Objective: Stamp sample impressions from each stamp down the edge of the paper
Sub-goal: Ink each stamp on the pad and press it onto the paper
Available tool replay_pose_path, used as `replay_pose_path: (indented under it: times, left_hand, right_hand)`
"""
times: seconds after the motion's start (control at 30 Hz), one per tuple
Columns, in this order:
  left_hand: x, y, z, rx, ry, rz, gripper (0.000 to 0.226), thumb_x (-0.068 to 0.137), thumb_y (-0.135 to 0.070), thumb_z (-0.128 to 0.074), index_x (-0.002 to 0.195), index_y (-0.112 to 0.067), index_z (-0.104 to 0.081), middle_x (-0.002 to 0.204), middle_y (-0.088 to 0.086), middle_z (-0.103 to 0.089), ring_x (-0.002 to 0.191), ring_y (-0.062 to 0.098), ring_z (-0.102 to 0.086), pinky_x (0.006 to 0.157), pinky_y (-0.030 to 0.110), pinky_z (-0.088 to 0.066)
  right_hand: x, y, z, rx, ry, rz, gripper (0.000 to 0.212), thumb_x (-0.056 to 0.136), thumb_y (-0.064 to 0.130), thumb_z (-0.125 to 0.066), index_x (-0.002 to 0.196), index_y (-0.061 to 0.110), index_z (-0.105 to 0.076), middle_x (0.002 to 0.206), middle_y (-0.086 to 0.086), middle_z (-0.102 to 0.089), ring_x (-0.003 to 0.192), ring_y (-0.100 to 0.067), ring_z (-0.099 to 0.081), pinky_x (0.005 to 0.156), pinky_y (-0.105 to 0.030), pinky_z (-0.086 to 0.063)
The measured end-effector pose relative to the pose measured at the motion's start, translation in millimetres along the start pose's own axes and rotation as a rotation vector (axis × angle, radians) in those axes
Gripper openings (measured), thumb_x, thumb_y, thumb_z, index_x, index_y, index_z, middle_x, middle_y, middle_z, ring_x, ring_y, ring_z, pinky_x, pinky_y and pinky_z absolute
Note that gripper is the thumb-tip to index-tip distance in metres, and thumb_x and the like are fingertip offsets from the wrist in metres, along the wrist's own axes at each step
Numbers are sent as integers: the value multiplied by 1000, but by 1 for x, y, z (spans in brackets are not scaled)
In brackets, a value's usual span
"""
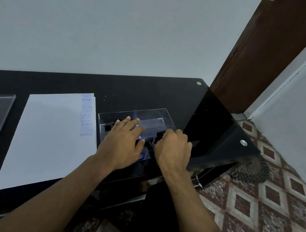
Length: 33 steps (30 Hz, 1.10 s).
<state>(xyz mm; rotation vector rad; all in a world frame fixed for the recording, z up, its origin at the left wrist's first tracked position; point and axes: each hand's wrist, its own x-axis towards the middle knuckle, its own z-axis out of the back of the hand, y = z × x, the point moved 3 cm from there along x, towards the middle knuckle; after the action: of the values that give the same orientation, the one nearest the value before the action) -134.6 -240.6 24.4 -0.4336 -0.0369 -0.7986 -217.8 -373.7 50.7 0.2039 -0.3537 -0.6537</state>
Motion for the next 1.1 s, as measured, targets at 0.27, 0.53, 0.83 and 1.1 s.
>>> replay_pose_path:
  times: [0.27, 0.53, 0.83, 1.1]
  left_hand:
    - [1, 0, 0, -14, 6, -2, 49, 101, -41, -45, 147, -25, -48, 161, 1, -34, 153, 24, -20, 126, 47, -13]
    - [-4, 23, 21, -44, -116, 36, 46, 99, -36, -45, 139, -16, -58, 152, 8, -48, 148, 29, -31, 124, 50, -19]
    - [-15, 67, 43, -4, -99, 139, 58, 96, -40, -38, 143, -11, -52, 151, 14, -47, 145, 35, -35, 118, 53, -32]
    - [-18, 75, 38, -61, -89, 150, 53, 100, -37, -41, 146, -12, -50, 156, 10, -42, 147, 29, -33, 120, 47, -30]
  right_hand:
    - [0, -2, 3, -82, 7, 19, 22, 88, 26, -55, 94, 12, -71, 110, -6, -59, 106, -26, -45, 91, -41, -43]
    - [-2, 27, -2, -26, -27, 176, 22, 89, 25, -59, 104, 13, -68, 111, -5, -61, 103, -23, -50, 88, -38, -46]
    - [6, 71, -16, 69, 90, 407, 19, 90, 22, -55, 104, 14, -66, 106, -5, -60, 101, -22, -49, 87, -38, -49]
    - [13, 90, -22, -67, 217, 571, 27, 94, 28, -46, 109, 17, -65, 106, -4, -63, 103, -24, -47, 86, -37, -40]
